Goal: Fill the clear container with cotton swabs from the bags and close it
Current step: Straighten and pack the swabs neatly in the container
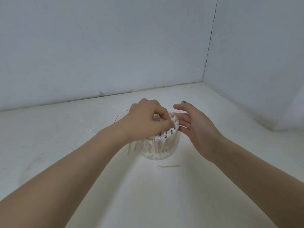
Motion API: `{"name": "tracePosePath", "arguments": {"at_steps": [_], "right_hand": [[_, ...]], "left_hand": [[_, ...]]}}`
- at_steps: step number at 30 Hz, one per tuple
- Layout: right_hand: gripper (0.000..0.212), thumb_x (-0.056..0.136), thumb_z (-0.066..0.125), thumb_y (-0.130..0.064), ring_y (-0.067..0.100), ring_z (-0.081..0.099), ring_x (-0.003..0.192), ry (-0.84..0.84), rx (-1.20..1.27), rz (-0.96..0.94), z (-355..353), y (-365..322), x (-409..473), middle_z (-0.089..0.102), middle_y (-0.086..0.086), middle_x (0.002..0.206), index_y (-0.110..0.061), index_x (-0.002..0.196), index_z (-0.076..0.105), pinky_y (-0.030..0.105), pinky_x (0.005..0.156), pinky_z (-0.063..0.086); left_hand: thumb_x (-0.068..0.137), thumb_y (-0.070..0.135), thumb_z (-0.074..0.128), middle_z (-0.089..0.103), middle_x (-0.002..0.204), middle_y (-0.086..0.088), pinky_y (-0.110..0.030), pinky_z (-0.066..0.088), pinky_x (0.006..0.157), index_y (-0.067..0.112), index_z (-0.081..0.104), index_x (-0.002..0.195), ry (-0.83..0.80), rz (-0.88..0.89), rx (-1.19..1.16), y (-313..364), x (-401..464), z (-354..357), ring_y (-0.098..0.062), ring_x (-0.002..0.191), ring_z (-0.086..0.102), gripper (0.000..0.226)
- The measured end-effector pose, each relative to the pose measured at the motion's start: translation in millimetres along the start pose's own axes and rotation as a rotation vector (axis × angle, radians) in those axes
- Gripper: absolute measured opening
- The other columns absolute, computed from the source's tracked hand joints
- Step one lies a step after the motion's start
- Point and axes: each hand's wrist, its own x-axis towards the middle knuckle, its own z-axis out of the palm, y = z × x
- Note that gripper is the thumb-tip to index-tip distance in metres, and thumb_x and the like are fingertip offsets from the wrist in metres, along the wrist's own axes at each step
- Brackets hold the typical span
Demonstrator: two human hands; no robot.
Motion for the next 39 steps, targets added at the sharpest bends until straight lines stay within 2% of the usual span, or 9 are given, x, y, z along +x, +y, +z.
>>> {"name": "tracePosePath", "arguments": {"at_steps": [3,6,10,14,18,23,27,34,39], "right_hand": [[0.032,0.102,0.047,-0.038,0.015,0.073,0.101,-0.013,0.011,0.013,0.4,1.4,0.1,0.078,0.001,0.102,-0.018,0.124,0.06,0.034,0.097,0.052],[0.033,0.103,0.047,-0.037,0.013,0.073,0.1,-0.015,0.032,0.017,-1.4,-0.5,-0.8,0.078,-0.001,0.102,-0.018,0.127,0.059,0.033,0.096,0.052],[0.026,0.103,0.046,-0.036,0.017,0.073,0.099,-0.048,0.005,0.025,-1.1,-2.5,-5.9,0.079,0.001,0.099,-0.02,0.117,0.061,0.032,0.095,0.052],[0.022,0.104,0.043,-0.035,0.011,0.073,0.098,-0.051,-0.093,-0.026,0.2,-3.7,-10.4,0.078,-0.002,0.101,-0.025,0.105,0.063,0.03,0.092,0.051],[0.024,0.103,0.044,-0.036,0.011,0.068,0.108,-0.028,-0.15,-0.041,-1.7,-6.5,-9.8,0.074,-0.003,0.11,-0.025,0.118,0.06,0.037,0.105,0.047],[0.028,0.102,0.047,-0.037,0.014,0.066,0.11,0.017,-0.156,-0.038,-2.6,-11.8,-7.9,0.069,0.001,0.117,-0.023,0.124,0.059,0.039,0.107,0.047],[0.03,0.102,0.047,-0.036,0.013,0.067,0.109,0.016,-0.129,-0.037,1.8,-14.2,-8.3,0.069,0.002,0.117,-0.02,0.125,0.058,0.035,0.103,0.049],[0.031,0.102,0.049,-0.034,0.016,0.067,0.109,0.037,-0.122,-0.027,1.5,-13.9,-7.8,0.069,0.005,0.117,-0.018,0.127,0.058,0.039,0.105,0.049],[0.031,0.101,0.049,-0.034,0.017,0.068,0.109,0.049,-0.115,-0.021,-0.5,-12.9,-6.7,0.07,0.005,0.116,-0.018,0.126,0.059,0.04,0.105,0.049]], "left_hand": [[0.091,0.058,0.058,0.061,0.11,0.02,-0.044,0.052,0.097,0.043,0.075,0.074,0.049,-0.073,-0.179,-3.7,2.9,2.7,-0.012,0.11,0.06,0.028],[0.085,0.055,0.067,0.059,0.108,0.019,-0.048,0.048,0.101,0.043,0.071,0.066,0.095,-0.028,-0.154,-6.2,5.6,11.5,-0.017,0.118,0.054,0.023],[0.084,0.036,0.077,0.057,0.109,0.013,-0.043,0.041,0.107,0.033,0.075,0.083,0.056,-0.035,-0.105,-6.4,6.5,12.1,-0.017,0.123,0.043,0.004],[0.087,0.034,0.075,0.061,0.103,0.009,-0.029,0.054,0.079,0.03,0.069,0.088,0.05,-0.024,-0.125,-3.9,4.3,2.8,-0.014,0.097,0.06,0.008],[0.092,0.04,0.069,0.067,0.104,0.019,-0.029,0.045,0.096,0.031,0.069,0.092,0.055,0.0,-0.267,-6.2,-8.4,-18.8,-0.003,0.109,0.058,0.009],[0.075,0.046,0.087,0.06,0.107,0.015,-0.02,0.037,0.095,0.035,0.071,0.09,-0.157,0.138,0.009,-13.3,-35.3,-35.3,-0.005,0.119,0.045,0.025],[0.084,0.036,0.082,0.064,0.095,0.016,-0.021,0.039,0.089,0.034,0.073,0.082,-0.112,0.225,0.061,-13.2,-34.8,-30.5,-0.007,0.11,0.049,0.01],[0.082,0.039,0.082,0.064,0.093,0.013,-0.016,0.04,0.084,0.031,0.063,0.091,-0.066,0.246,0.053,-10.8,-31.6,-30.2,-0.006,0.106,0.05,0.022],[0.089,0.039,0.075,0.068,0.09,0.016,-0.03,0.045,0.089,0.036,0.068,0.092,-0.087,0.278,0.097,-12.9,-28.2,-26.5,-0.006,0.104,0.054,0.008]]}}
